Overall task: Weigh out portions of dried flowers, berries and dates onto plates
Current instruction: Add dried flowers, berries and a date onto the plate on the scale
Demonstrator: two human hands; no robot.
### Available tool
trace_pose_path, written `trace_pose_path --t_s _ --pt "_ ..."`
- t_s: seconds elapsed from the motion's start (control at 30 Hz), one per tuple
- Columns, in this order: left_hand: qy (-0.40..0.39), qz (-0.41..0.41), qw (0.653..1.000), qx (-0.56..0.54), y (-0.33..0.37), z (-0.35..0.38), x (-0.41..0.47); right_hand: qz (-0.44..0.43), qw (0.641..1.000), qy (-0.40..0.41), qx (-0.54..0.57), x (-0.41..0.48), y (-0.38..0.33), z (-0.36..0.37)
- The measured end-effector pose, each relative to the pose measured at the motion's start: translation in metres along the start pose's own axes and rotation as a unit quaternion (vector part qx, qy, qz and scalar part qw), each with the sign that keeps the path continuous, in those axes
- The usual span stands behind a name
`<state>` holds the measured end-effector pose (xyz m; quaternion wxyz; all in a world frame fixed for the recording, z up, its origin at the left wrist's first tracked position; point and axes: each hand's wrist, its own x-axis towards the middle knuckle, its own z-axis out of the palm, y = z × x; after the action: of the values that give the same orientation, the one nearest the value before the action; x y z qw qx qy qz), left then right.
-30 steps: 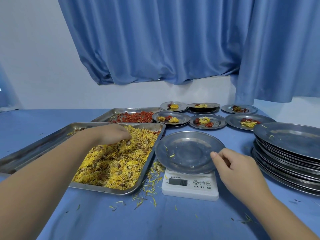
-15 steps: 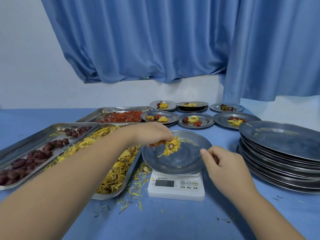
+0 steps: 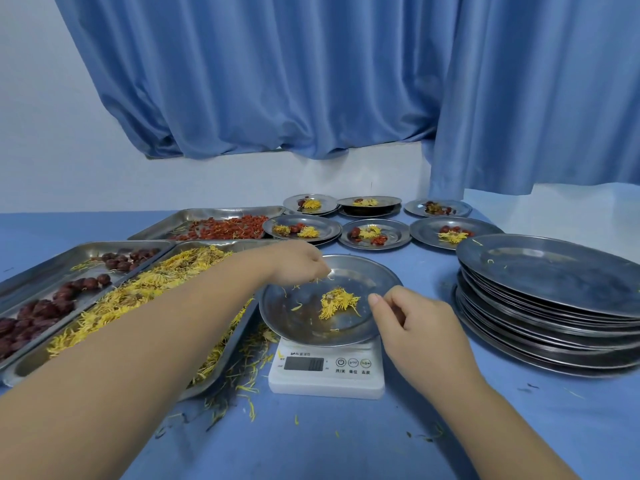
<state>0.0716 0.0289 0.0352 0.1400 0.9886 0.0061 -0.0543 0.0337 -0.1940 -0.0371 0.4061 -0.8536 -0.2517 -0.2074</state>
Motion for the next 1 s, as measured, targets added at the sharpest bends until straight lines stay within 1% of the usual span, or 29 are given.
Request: trace_pose_path --t_s 0.23,0.37,0.53,0.63,0.8,0.93,1.0 --pt "0.033 -0.009 0.999 -0.036 -0.003 -0.006 -0.019 -0.008 1.0 -0.004 -0.005 -0.002 -0.002 -0.001" --pt "0.065 0.008 0.991 -0.112 -0.007 -0.009 -0.034 -0.004 1.0 0.002 -0.008 -0.004 -0.001 -0.003" --pt "0.076 0.031 0.972 -0.219 -0.028 -0.011 -0.06 -0.019 1.0 -0.009 -0.02 -0.008 -0.007 -0.004" --pt "0.09 0.031 0.963 -0.251 -0.05 -0.012 -0.078 -0.075 0.997 -0.005 -0.032 -0.016 -0.02 0.001" --pt "0.143 -0.024 0.962 -0.231 -0.103 -0.028 -0.107 -0.196 0.978 0.0 -0.066 -0.016 -0.067 0.031" --pt "0.201 -0.085 0.95 -0.222 -0.158 -0.054 -0.128 -0.243 0.965 -0.01 -0.101 -0.004 -0.107 0.064" --pt "0.227 -0.127 0.937 -0.232 -0.191 -0.065 -0.137 -0.256 0.96 -0.017 -0.11 -0.004 -0.116 0.08"
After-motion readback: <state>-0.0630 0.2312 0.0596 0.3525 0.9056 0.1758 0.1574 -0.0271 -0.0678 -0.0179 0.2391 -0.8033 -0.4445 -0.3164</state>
